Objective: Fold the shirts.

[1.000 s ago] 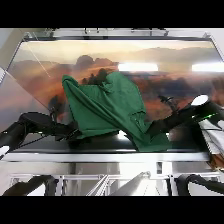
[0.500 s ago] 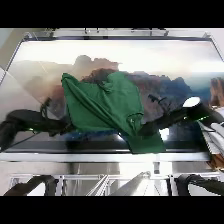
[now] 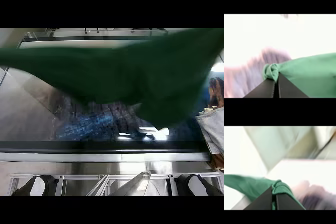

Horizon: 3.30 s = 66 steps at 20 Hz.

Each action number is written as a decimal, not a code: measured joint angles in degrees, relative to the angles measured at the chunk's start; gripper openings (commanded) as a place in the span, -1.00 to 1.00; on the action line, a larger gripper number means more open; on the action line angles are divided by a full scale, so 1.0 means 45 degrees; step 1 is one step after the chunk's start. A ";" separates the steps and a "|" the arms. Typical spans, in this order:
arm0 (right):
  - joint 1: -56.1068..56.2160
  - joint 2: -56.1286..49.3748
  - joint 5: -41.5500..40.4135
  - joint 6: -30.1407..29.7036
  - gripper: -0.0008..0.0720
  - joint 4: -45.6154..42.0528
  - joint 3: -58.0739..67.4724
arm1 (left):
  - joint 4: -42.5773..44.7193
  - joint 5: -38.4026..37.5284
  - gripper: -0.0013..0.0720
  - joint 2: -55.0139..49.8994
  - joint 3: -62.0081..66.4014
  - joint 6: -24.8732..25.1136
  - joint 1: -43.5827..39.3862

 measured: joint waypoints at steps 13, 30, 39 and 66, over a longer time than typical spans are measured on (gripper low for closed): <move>0.2069 0.0481 -0.1326 0.2152 -0.91 -0.2302 0.0267 | 1.0972 0.0952 -0.91 -0.2438 0.5285 -0.1375 -0.8694; 0.4959 -0.8898 -0.8179 -0.0753 0.23 -0.3196 -0.1987 | 0.0695 0.0282 0.98 -1.5242 0.6640 -0.0777 -0.3604; 0.3973 -1.0234 -0.3531 0.3011 0.24 -1.0457 -0.1860 | 0.1282 0.2429 0.97 -1.2896 0.1792 -0.0384 -0.1909; 0.5761 -1.0083 -0.2191 0.2191 -0.91 -0.8106 -0.1851 | 0.0476 0.0034 -0.91 -1.2420 -0.4065 0.0840 -0.4818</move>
